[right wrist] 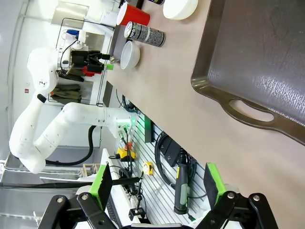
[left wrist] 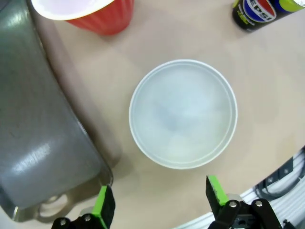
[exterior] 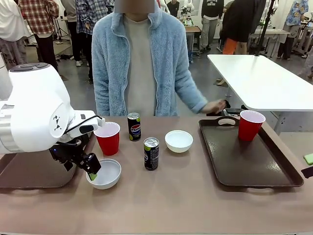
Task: Prepare tableware on both trays.
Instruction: Pick up a Picnic Bowl from the table and place it on a Handle tray.
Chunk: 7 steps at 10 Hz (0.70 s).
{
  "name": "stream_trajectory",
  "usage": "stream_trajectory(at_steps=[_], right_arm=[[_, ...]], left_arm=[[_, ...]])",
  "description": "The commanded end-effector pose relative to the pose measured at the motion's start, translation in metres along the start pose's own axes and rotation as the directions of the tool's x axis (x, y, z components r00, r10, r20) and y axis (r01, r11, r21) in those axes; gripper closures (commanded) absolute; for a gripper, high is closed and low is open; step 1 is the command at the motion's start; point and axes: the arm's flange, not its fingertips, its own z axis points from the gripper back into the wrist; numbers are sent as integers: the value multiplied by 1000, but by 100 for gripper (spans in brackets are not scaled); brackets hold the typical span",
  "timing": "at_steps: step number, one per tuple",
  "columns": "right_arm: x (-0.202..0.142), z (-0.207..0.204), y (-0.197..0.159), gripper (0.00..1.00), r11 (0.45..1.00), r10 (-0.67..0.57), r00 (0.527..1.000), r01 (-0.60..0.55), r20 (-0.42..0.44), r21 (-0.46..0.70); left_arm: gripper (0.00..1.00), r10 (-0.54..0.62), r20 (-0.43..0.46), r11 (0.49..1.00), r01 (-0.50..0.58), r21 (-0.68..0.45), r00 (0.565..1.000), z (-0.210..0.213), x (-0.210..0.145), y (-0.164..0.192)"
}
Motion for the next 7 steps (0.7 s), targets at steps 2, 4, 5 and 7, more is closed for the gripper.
stream_trajectory(at_steps=[2,4,5,7], right_arm=[[0,0,0,0,1000,5,1000,-5,8,15],[0,0,0,0,1000,5,1000,-5,8,15],[0,0,0,0,1000,5,1000,-5,8,15],[0,0,0,0,1000,5,1000,-5,8,15]], left_arm=[[0,30,-5,1000,-30,6,1000,-1,13,-4],[0,45,-21,999,-44,22,999,-8,38,-7],[0,52,-16,998,-51,33,999,-13,45,-8],[0,79,-21,996,-78,41,997,-23,63,-8]])
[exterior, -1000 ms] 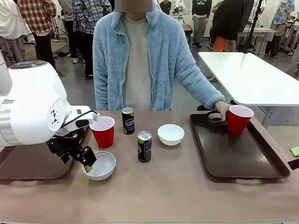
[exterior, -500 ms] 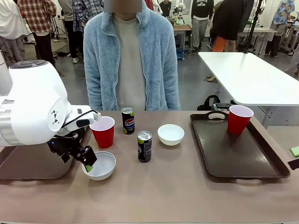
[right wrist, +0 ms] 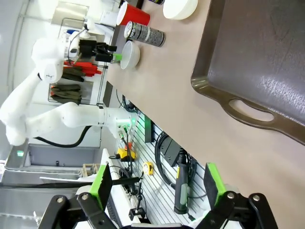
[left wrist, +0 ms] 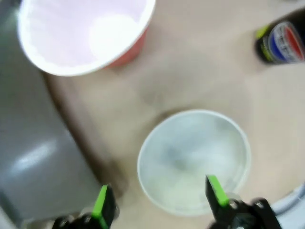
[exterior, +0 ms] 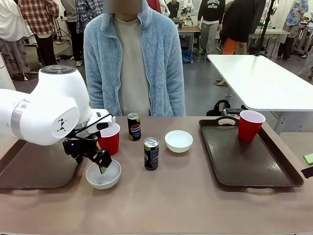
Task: Prepare tableware on both trays.
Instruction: Pick up a Picnic Bowl from the table and place it on a Handle tray.
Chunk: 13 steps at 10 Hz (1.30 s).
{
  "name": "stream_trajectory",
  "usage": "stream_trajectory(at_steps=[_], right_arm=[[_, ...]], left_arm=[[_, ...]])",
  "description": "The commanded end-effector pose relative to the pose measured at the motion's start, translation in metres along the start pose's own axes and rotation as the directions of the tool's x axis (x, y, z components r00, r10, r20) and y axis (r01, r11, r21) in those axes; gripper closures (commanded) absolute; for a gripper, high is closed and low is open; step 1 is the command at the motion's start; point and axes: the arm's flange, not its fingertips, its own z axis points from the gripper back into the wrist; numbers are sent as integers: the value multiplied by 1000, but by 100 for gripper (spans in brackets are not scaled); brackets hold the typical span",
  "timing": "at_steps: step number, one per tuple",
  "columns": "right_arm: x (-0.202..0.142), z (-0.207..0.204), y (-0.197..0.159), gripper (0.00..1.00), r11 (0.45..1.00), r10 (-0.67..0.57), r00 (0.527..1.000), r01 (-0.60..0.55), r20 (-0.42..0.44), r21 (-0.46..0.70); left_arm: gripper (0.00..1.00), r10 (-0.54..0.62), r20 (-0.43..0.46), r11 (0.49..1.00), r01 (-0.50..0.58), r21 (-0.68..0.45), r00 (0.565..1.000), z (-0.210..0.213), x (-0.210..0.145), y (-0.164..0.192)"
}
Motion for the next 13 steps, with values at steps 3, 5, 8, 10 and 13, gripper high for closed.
stream_trajectory(at_steps=[3,5,8,10,13], right_arm=[[0,0,0,0,1000,6,1000,-6,8,15],[0,0,0,0,1000,6,1000,-6,8,15],[0,0,0,0,1000,6,1000,-6,8,15],[0,0,0,0,1000,6,1000,-6,8,15],[0,0,0,0,1000,6,1000,-6,8,15]], left_arm=[[0,79,-1,997,-79,15,997,-11,25,-6],[0,80,-18,997,-80,11,997,-21,28,-3],[30,72,-12,997,-72,-1,997,-32,30,2],[86,67,-7,998,-67,3,998,-31,29,2],[100,70,-8,998,-69,10,998,-29,28,3]])
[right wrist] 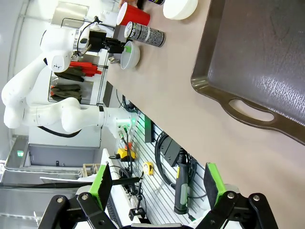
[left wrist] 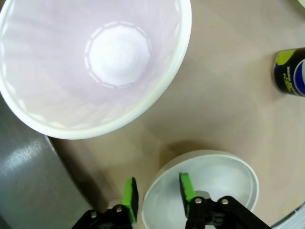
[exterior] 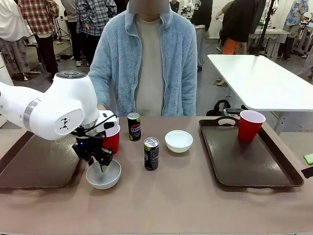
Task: Prepare tableware on both trays.
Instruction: Pick up a Picnic Bowl from the table and place it on a Handle tray.
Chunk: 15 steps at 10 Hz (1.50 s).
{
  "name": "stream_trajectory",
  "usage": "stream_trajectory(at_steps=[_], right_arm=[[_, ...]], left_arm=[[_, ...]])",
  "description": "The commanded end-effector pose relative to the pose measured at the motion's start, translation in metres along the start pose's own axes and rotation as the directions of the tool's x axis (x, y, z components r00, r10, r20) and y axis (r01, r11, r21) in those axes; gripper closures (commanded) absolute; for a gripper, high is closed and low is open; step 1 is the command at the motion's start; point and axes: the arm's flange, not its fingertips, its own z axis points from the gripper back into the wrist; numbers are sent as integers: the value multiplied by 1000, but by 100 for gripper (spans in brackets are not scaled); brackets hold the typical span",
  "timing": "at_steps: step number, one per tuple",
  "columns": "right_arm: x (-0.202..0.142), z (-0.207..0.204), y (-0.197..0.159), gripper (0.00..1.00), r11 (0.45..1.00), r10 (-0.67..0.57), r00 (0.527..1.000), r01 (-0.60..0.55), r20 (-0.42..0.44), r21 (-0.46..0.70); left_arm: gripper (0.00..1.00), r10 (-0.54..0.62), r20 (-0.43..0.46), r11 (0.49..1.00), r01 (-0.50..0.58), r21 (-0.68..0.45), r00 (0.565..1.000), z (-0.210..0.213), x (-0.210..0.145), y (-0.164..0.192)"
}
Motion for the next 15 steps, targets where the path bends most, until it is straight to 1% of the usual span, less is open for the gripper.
stream_trajectory(at_steps=[1,2,3,5,6,8,9,10,11,12,14,15], right_arm=[[0,0,0,0,1000,6,1000,-6,8,14],[0,0,0,0,1000,6,1000,-6,8,14],[0,0,0,0,1000,6,1000,-6,8,14],[0,0,0,0,1000,6,1000,-6,8,14],[0,0,0,0,1000,6,1000,-6,8,14],[0,0,0,0,1000,6,1000,-6,8,14],[0,0,0,0,1000,6,1000,-6,8,14],[0,0,0,0,1000,6,1000,-6,8,14],[0,0,0,0,1000,6,1000,-6,8,14],[0,0,0,0,1000,6,1000,-6,8,14],[0,0,0,0,1000,6,1000,-6,8,14],[0,0,0,0,1000,6,1000,-6,8,14]], left_arm=[[89,33,12,999,-33,33,999,1,1,-4],[98,34,9,999,-35,35,999,2,-1,-3],[100,35,5,999,-35,34,999,4,-3,-3],[100,25,-2,999,-25,29,1000,11,-13,-1],[100,27,-15,999,-27,28,1000,22,-21,0],[98,5,-23,1000,-5,4,1000,59,-45,9],[98,-4,-9,1000,4,-8,1000,86,-60,21],[98,2,37,1000,-2,-10,999,115,-76,43],[98,36,107,999,-36,5,994,131,-80,64],[98,86,143,996,-85,-13,986,141,-76,84],[98,174,159,984,-177,4,972,142,-60,118],[98,176,155,984,-180,10,972,138,-55,125]])
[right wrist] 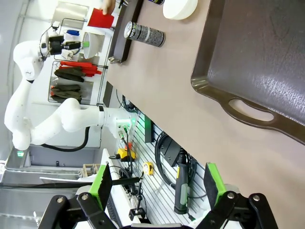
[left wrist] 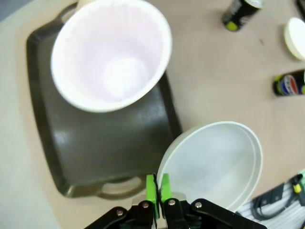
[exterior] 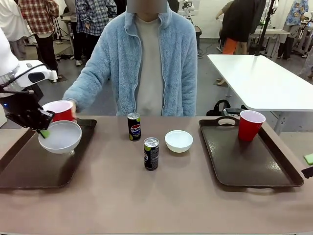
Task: Prepare tableware on both trays.
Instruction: Pick up a Picnic Bowl from the table and place it on a Handle tray.
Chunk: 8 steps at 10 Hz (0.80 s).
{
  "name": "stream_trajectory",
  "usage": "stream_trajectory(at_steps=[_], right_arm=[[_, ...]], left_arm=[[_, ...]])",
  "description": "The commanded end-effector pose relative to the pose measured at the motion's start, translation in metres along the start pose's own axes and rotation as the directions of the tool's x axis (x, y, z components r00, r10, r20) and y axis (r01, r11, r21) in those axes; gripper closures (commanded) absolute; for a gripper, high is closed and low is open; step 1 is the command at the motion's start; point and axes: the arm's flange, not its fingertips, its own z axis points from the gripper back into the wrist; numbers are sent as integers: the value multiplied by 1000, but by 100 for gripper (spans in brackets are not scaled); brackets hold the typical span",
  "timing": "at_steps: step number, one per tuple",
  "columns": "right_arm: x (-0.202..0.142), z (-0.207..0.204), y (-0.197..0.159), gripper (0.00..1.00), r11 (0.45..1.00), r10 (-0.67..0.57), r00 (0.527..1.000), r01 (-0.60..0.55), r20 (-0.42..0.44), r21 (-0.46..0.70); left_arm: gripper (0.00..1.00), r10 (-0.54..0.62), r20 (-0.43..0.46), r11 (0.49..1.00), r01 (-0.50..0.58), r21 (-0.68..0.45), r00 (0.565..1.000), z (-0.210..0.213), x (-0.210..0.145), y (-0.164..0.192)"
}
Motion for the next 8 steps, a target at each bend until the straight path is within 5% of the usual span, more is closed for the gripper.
stream_trajectory(at_steps=[1,5,7,8], right_arm=[[0,0,0,0,1000,7,1000,-7,7,15],[0,0,0,0,1000,7,1000,-7,7,15],[0,0,0,0,1000,7,1000,-7,7,15],[0,0,0,0,1000,7,1000,-7,7,15]], left_arm=[[98,-8,13,999,8,45,1000,-20,12,0],[98,-236,-133,964,249,89,963,-21,-51,8],[98,-176,-111,974,189,126,978,-27,-47,10],[98,-188,-138,977,199,71,972,-15,-15,1]])
